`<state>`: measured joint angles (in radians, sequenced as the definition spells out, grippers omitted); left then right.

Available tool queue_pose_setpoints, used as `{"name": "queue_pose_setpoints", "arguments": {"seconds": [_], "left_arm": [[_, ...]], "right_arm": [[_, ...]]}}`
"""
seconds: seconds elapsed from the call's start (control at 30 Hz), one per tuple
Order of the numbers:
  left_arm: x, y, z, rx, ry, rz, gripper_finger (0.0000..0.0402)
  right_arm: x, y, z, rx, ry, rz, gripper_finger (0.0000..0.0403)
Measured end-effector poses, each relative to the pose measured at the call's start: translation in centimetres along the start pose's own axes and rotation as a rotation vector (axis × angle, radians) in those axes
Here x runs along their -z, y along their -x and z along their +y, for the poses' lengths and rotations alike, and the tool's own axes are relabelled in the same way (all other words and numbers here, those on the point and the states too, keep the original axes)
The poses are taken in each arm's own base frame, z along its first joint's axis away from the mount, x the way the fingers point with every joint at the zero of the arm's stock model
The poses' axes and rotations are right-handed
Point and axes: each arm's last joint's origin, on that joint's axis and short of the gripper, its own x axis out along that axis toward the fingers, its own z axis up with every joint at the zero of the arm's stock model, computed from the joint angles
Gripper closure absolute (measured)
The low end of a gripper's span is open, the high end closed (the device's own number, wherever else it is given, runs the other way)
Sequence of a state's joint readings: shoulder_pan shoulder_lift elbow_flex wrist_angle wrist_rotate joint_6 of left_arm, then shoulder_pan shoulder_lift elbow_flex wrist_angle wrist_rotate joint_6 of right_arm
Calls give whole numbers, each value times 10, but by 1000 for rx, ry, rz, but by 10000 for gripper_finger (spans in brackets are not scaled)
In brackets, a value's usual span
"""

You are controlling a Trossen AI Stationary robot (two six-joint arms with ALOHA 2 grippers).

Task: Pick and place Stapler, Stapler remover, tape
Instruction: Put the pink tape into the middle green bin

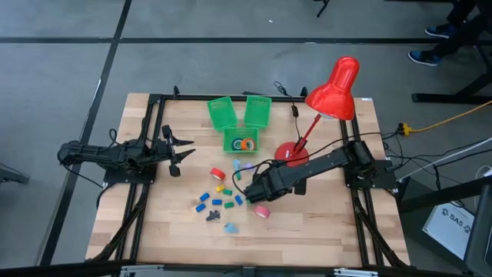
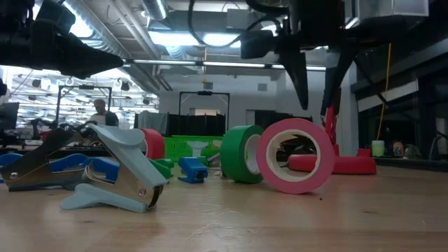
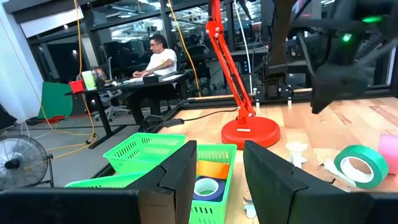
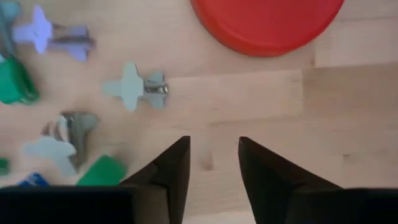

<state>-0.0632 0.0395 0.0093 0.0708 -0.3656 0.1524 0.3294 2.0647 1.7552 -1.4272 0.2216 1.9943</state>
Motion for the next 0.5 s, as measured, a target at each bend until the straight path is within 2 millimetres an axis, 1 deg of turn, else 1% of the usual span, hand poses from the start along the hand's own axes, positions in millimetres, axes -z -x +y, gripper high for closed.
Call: {"name": "queue_pose_setpoints", "arguments": {"seconds": [0.1,0.27,0.4,0.5], "left_arm": [[0,0,0,0,0,0,274],[0,0,0,0,0,0,274],[0,0,0,0,0,0,274],[0,0,0,0,0,-1,274]], "right_arm": [[-4,-3,-9,-55,-27,10,275],[-13,-18,-30,-108,-62,60,287],[-21,-27,-47,-129,-127,89,290],[-24,-34,-57,-144,-126,95,290]]}}
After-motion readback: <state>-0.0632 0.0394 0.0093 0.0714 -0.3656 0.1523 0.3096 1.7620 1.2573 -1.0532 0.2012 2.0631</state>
